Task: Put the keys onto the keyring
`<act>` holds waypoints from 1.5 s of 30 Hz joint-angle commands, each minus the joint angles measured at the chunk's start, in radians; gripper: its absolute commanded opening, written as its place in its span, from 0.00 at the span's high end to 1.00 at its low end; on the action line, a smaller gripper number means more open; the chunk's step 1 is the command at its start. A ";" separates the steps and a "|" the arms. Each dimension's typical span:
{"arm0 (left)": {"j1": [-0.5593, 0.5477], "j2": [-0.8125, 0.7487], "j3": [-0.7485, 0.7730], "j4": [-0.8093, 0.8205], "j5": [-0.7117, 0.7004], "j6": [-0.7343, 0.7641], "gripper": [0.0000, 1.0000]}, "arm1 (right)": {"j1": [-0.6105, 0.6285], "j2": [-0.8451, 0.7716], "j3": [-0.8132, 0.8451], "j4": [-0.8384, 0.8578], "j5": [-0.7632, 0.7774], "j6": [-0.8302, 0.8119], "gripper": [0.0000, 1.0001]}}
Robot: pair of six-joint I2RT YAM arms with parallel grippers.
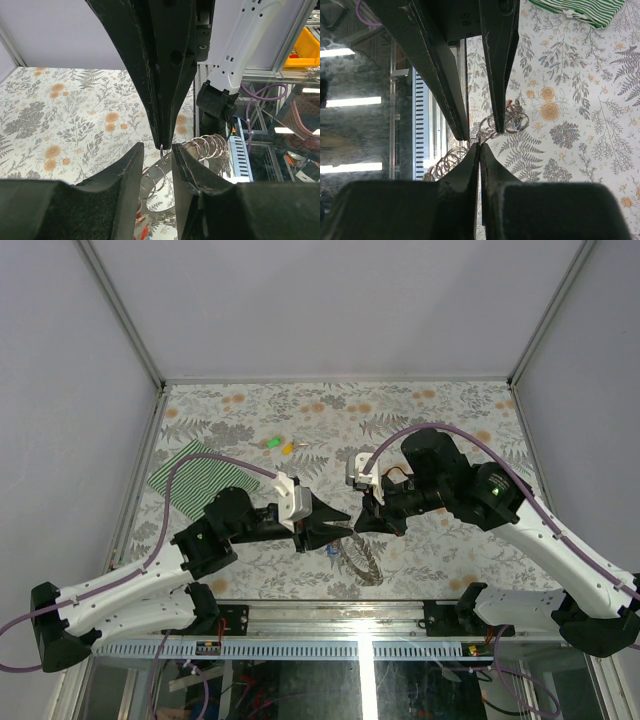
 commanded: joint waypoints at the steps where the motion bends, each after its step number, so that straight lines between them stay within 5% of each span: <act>1: 0.000 0.002 0.036 0.004 0.020 -0.007 0.71 | 0.002 -0.032 0.007 0.068 -0.014 0.003 1.00; 45: 0.001 0.025 0.023 0.069 0.028 -0.012 1.00 | 0.003 -0.067 -0.009 0.146 -0.068 0.020 0.97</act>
